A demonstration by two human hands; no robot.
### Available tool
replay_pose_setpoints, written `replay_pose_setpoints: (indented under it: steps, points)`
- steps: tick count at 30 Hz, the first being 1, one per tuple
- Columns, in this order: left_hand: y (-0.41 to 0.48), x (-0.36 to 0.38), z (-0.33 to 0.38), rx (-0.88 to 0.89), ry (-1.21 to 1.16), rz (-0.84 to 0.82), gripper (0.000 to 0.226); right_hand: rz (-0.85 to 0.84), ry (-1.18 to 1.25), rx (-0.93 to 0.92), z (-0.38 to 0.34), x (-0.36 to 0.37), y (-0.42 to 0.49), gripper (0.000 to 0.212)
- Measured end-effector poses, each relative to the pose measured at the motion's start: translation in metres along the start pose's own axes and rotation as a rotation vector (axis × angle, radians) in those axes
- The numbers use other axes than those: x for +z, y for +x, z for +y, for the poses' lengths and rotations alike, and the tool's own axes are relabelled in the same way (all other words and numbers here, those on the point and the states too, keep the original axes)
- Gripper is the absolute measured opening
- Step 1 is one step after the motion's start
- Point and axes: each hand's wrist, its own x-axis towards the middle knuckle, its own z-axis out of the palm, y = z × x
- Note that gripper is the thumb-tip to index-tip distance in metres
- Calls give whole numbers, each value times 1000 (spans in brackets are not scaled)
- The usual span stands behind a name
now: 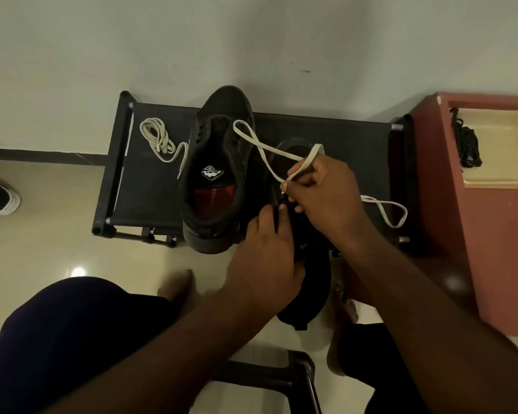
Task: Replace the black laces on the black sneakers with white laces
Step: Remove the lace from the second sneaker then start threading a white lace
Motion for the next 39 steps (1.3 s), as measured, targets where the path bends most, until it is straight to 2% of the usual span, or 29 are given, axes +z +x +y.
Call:
replay_pose_setpoints:
  steps: [5,11,14,17,21,27,32,39]
  points:
    - [-3,9,3,-48,62,-18,80,55,-63,2,-2,5,4,27]
    - [-6,18,4,-88,53,-56,84,68,-156,-31,-5,13,5,10]
    - [-7,18,4,-84,58,-70,84,7,-249,-30,-7,10,7,14]
    - [-8,15,5,-87,49,-88,86,-47,-203,37,-10,3,12,20]
    - [-9,9,3,-47,-2,-67,91,-81,-96,116,-13,-6,13,16]
    - [2,-5,-5,-95,-263,139,48,-173,-146,93,-15,-7,14,14]
    - [3,2,-7,-52,-207,137,54,-222,-247,51,-17,-6,16,12]
    - [13,-11,-12,-109,-190,291,21,-284,-392,50,-21,-5,11,10]
